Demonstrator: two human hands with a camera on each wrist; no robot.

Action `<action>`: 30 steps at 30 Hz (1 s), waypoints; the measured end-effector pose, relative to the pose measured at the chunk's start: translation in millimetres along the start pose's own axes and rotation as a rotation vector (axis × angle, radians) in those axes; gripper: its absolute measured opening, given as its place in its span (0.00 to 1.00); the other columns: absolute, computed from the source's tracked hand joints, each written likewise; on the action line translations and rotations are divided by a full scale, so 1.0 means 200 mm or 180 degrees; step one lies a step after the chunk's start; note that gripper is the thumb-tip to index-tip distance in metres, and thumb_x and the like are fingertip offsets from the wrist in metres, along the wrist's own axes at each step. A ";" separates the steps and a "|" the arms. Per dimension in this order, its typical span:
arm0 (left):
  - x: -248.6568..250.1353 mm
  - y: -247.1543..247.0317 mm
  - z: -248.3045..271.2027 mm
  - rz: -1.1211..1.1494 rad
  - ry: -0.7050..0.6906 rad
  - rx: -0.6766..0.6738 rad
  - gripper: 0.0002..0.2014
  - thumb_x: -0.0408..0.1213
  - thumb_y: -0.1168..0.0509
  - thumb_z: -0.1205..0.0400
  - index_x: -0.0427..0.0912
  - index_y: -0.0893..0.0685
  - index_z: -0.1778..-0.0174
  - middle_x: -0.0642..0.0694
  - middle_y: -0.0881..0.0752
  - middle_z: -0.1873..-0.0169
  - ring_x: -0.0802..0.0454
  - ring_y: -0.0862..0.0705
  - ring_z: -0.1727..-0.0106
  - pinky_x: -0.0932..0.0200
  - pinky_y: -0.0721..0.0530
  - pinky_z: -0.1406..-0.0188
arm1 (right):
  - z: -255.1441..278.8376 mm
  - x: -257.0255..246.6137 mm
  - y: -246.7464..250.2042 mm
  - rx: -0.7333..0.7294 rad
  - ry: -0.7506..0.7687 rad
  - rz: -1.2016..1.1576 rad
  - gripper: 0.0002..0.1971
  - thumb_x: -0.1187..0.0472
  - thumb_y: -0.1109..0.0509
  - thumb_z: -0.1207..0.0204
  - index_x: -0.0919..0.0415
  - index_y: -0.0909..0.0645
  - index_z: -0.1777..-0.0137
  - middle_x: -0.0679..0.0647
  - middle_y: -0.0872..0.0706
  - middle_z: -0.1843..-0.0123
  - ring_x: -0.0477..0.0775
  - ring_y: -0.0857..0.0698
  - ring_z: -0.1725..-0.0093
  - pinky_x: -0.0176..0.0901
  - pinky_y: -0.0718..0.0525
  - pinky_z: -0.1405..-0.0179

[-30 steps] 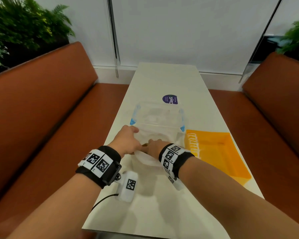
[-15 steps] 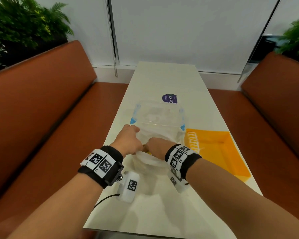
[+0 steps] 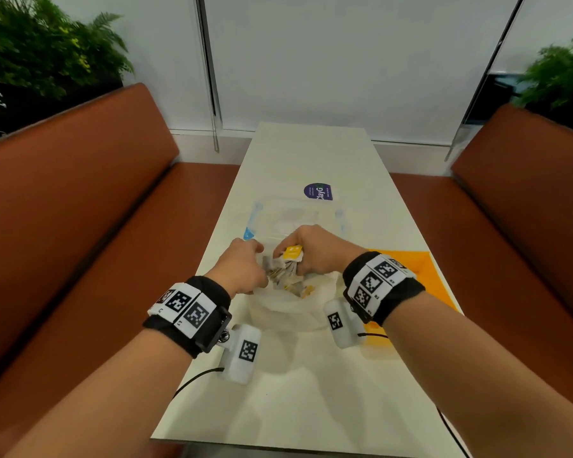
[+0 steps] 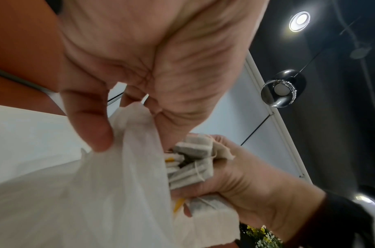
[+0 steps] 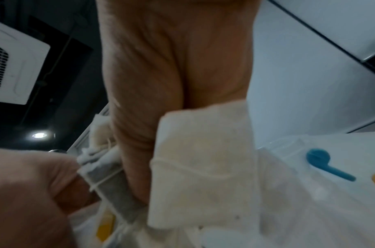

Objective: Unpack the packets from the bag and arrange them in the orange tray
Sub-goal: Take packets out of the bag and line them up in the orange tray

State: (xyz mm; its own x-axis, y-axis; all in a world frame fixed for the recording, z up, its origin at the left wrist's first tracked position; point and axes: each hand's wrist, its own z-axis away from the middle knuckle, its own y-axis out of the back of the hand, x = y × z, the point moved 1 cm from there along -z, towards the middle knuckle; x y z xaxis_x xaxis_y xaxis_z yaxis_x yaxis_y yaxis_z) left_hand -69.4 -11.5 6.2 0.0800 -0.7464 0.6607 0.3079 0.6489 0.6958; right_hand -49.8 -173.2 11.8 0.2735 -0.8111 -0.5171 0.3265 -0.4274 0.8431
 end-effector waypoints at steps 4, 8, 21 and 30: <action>0.02 -0.01 0.01 -0.0375 -0.0058 0.0348 0.27 0.29 0.36 0.23 0.48 0.26 0.27 0.41 0.34 0.32 0.39 0.38 0.30 0.49 0.21 0.39 | 0.01 0.04 0.04 0.0025 -0.0107 -0.0421 0.25 0.76 0.24 0.41 0.53 0.12 0.45 0.53 0.10 0.51 0.53 0.14 0.51 0.48 0.14 0.47; 0.06 0.01 0.03 0.0158 -0.0460 0.0886 0.19 0.29 0.41 0.20 0.46 0.23 0.33 0.42 0.30 0.36 0.43 0.30 0.37 0.58 0.27 0.47 | 0.02 0.05 0.07 0.0023 -0.0068 -0.0759 0.25 0.78 0.24 0.42 0.57 0.12 0.45 0.58 0.09 0.49 0.56 0.13 0.51 0.50 0.14 0.45; 0.15 -0.10 0.05 0.4011 0.0762 -0.1192 0.30 0.66 0.44 0.20 0.46 0.15 0.39 0.37 0.12 0.44 0.33 0.13 0.51 0.26 0.18 0.49 | 0.07 -0.07 0.20 -0.0208 0.0145 -0.0874 0.24 0.80 0.24 0.41 0.65 0.13 0.44 0.65 0.10 0.48 0.56 0.12 0.54 0.47 0.16 0.46; 0.19 -0.15 0.05 0.4308 0.0724 -0.0925 0.10 0.44 0.29 0.21 0.42 0.13 0.52 0.42 0.09 0.62 0.46 0.10 0.62 0.44 0.10 0.58 | 0.03 -0.05 0.15 -0.0333 -0.0296 0.0065 0.20 0.71 0.20 0.42 0.63 0.16 0.48 0.61 0.11 0.53 0.63 0.13 0.51 0.52 0.14 0.51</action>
State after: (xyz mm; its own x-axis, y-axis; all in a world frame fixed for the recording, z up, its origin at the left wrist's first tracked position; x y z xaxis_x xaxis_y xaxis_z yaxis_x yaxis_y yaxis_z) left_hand -84.1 -58.3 13.3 0.6098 0.3993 0.6846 0.0501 0.8426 -0.5361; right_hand -47.9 -179.3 43.4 0.1977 -0.8548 -0.4799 0.4156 -0.3703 0.8308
